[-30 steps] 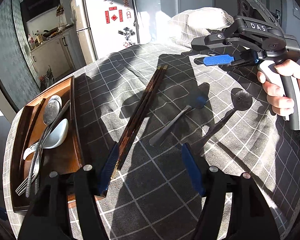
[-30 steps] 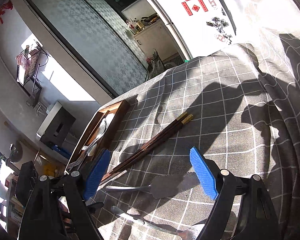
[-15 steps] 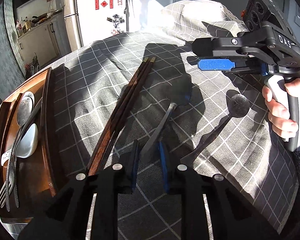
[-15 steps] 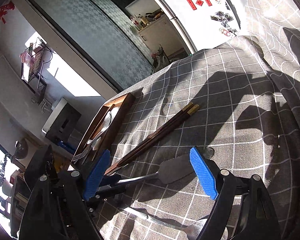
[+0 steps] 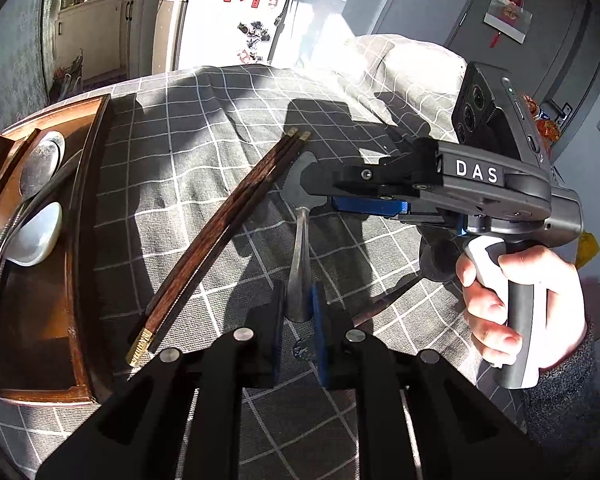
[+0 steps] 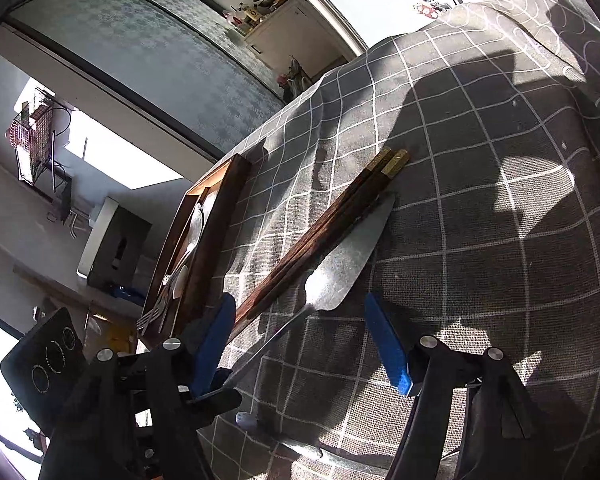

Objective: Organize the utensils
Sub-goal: 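Grasp the silver butter knife on the cloth with the left tool, then lower the knife into the tray and open the left tool, then grasp the dark spoon by its handle with the left tool, then carry the dark spoon into the tray and release it, then grasp a dark wooden chopstick by its end with the left tool, then lay the chopstick lengthwise in the tray and open the left tool, then grasp the next dark chopstick with the left tool and lift it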

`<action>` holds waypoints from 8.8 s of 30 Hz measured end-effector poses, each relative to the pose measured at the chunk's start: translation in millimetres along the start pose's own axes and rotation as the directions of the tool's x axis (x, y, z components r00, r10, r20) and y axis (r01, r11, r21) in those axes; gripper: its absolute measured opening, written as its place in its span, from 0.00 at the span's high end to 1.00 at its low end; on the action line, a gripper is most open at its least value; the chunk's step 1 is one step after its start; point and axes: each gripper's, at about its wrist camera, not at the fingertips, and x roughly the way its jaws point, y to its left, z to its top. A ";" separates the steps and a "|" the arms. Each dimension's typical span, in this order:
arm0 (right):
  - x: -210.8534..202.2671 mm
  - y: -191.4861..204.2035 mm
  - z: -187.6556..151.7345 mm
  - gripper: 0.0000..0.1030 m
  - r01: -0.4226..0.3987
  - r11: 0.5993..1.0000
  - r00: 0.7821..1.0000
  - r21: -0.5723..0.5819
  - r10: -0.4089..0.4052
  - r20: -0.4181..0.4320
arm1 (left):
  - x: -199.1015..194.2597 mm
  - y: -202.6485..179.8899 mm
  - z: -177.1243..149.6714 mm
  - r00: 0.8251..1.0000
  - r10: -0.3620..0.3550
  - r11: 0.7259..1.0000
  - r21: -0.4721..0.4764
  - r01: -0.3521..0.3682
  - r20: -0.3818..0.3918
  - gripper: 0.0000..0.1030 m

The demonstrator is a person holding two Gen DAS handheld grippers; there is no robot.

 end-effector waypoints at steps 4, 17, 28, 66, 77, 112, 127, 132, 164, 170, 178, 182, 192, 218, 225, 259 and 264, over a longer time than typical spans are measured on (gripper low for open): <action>7.9 5.7 0.6 0.46 0.023 1.000 1.000 0.019 -0.024 0.015 | -6.6 3.5 0.7 1.000 -0.021 0.999 -0.044 0.022 0.019 0.86; 7.7 35.0 -1.4 0.93 0.092 0.995 0.994 -0.049 -0.089 0.064 | -17.2 -2.9 -22.2 0.997 0.072 0.994 0.078 -0.074 0.034 0.86; 69.5 119.8 12.4 0.93 -0.006 0.987 1.000 -0.163 0.004 -0.009 | -84.6 50.9 -33.6 0.972 0.208 0.977 0.018 -0.211 0.107 0.86; -51.7 8.4 3.0 0.27 0.072 0.986 0.991 -0.148 -0.055 0.119 | -31.0 -32.8 -50.5 0.994 0.091 0.942 0.317 -0.107 0.063 0.35; -83.6 -7.6 -26.3 0.27 0.038 0.987 0.994 -0.153 -0.021 0.110 | 9.3 -47.2 -32.2 0.995 0.099 0.932 0.353 -0.087 -0.017 0.50; -107.1 15.7 -31.6 0.98 0.084 0.972 0.985 -0.221 -0.048 0.165 | -17.5 -53.8 -41.1 0.992 0.116 0.925 0.359 -0.123 0.040 0.87; 18.8 133.3 33.6 0.98 -0.065 0.931 0.998 -0.360 0.071 0.002 | -96.3 43.4 -28.9 0.938 0.323 0.927 0.157 -0.340 0.126 0.88; 81.6 154.2 53.2 0.98 -0.075 0.926 0.997 -0.369 0.057 -0.060 | -98.7 91.3 -23.2 0.923 0.373 0.926 0.026 -0.377 0.092 0.89; -6.6 59.6 32.5 0.23 -0.019 0.952 0.994 -0.305 0.050 0.096 | -27.0 14.1 2.9 0.945 0.314 0.917 0.228 -0.327 0.092 0.54; -2.9 47.8 30.6 0.23 -0.026 0.957 0.995 -0.290 0.054 0.087 | -8.3 29.2 13.4 0.935 0.349 0.911 0.210 -0.354 0.059 0.58; -7.3 48.5 27.5 0.23 -0.061 0.960 0.992 -0.273 0.088 0.088 | 7.0 26.1 12.2 0.955 0.297 0.925 0.244 -0.290 0.008 0.83; -6.0 49.9 26.3 0.23 -0.089 0.963 0.991 -0.254 0.112 0.075 | 9.9 23.1 10.6 0.963 0.271 0.935 0.237 -0.262 -0.004 0.93; 33.4 45.0 26.3 0.32 -0.084 0.991 0.996 -0.102 0.081 -0.033 | -11.8 4.3 12.5 0.976 0.210 0.958 0.188 -0.218 0.061 0.95; 120.9 163.8 14.5 0.84 -0.129 0.977 0.986 -0.172 0.108 -0.124 | -117.9 70.8 -23.6 0.917 0.353 0.934 -0.025 -0.355 0.186 0.95; 138.7 180.9 15.1 0.72 -0.130 0.974 0.985 -0.184 0.105 -0.136 | -112.9 98.0 -29.4 0.865 0.477 0.879 -0.069 -0.472 0.155 0.95; -7.1 41.6 15.7 0.34 -0.092 0.980 0.987 -0.178 0.113 0.110 | -6.9 22.2 -2.4 0.940 0.332 0.915 0.215 -0.342 0.081 0.56; -4.6 46.7 10.5 0.34 -0.094 0.976 0.989 -0.198 0.115 0.097 | -7.6 21.4 -2.1 0.947 0.314 0.922 0.213 -0.322 0.072 0.56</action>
